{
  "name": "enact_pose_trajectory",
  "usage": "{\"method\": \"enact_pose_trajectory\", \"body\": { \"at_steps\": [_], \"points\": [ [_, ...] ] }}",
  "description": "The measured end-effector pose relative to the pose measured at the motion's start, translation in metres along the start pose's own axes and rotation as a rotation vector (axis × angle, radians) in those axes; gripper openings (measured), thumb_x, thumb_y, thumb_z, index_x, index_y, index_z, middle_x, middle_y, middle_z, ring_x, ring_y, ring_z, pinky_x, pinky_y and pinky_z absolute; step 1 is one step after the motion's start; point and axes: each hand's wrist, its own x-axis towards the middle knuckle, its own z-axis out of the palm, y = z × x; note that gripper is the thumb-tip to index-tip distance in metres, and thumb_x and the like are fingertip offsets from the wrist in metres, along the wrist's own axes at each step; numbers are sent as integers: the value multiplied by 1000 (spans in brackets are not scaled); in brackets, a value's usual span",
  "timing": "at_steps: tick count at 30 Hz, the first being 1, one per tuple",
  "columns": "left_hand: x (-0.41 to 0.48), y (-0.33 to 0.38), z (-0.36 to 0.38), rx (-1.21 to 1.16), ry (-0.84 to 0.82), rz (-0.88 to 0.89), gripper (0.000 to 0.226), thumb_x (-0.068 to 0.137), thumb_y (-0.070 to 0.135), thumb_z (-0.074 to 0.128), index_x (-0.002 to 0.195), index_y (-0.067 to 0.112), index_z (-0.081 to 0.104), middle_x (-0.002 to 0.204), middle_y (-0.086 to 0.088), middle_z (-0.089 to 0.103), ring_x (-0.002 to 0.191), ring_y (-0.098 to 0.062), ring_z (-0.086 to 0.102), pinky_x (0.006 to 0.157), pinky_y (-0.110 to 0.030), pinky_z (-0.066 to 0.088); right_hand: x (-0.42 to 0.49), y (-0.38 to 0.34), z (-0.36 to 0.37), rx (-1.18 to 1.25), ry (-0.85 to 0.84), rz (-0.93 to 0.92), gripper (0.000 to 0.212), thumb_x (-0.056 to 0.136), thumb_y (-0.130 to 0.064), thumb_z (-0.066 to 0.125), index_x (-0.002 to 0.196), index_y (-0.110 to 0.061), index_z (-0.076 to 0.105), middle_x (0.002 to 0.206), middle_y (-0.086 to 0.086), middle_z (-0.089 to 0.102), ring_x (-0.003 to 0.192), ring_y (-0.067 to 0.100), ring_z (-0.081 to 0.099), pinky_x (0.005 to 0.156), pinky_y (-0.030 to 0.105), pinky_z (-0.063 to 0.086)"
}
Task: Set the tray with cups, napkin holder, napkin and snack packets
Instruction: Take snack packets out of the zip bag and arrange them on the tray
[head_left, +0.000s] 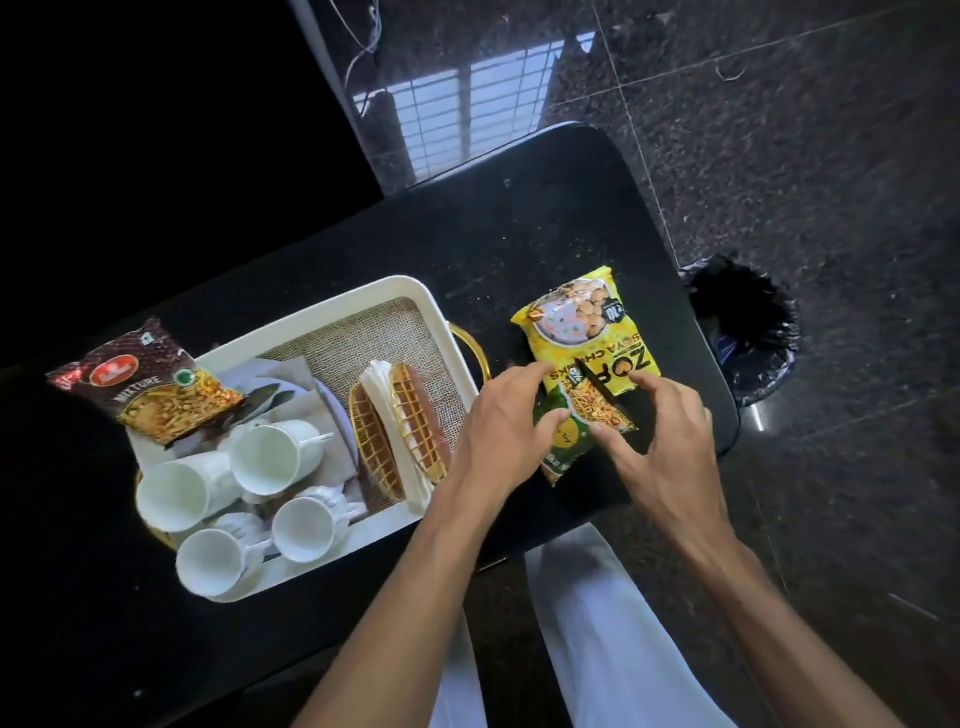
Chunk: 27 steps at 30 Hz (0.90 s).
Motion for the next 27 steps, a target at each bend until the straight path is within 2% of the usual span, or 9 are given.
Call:
{"method": "enact_pose_trajectory", "body": {
  "at_steps": [3,6,8,11,13,17,21,24,27],
  "points": [
    [4,-3,5,14,-84,-35,59,89,32,75,143,17,55,134,-6,67,124,-20,62,105,-40,52,5,15,3,96,-82,101,66,81,-33,80,138,-24,49,129,0,53,117,16,54,93,35,50],
    [5,-4,9,4,-101,-71,55,89,31,75,140,18,58,132,-5,69,121,-18,64,103,-37,52,9,24,7,258,-169,201,61,81,-33,81,134,-24,52,120,-5,61,104,8,65,81,21,54],
    [6,-3,12,-40,-92,-106,52,89,28,76,138,19,60,128,-4,70,117,-16,65,100,-30,53,9,29,9,321,-192,210,54,81,-31,81,129,-25,56,115,-8,66,97,1,67,79,18,56],
    [8,-3,14,-116,-92,-154,46,89,26,77,133,20,64,122,-2,72,107,-9,65,88,-18,50,10,32,9,330,-203,180,47,82,-31,80,124,-26,59,111,-14,67,95,-12,64,76,10,54],
    [9,-3,14,-178,-102,-179,42,89,24,77,129,19,67,118,2,72,103,-7,64,88,-19,53,11,33,7,326,-206,163,46,82,-30,80,122,-26,60,109,-16,66,95,-17,60,73,6,52],
    [7,-3,13,-272,-106,-205,34,90,23,75,124,20,70,109,12,68,102,-6,65,91,-26,56,14,30,0,358,-189,142,42,82,-29,80,118,-27,61,111,-15,66,91,-11,64,71,8,52],
    [4,-3,6,-404,-80,-254,33,91,24,75,123,18,70,116,5,73,108,-10,68,94,-37,60,16,17,-11,390,-188,128,44,81,-30,80,121,-24,61,110,-16,66,91,-8,65,71,11,54],
    [1,-1,-5,-482,-46,-258,29,90,26,75,118,20,71,110,7,76,103,-6,71,91,-38,62,19,2,-21,432,-174,104,45,80,-33,80,121,-24,62,103,-14,68,88,-5,66,67,9,52],
    [-3,1,-20,-598,-4,-262,23,90,27,76,112,22,72,104,7,77,99,-7,73,90,-39,62,23,-16,-33,479,-172,70,47,76,-43,78,118,-29,64,102,-6,72,90,-1,67,72,11,53]
  ]
}}
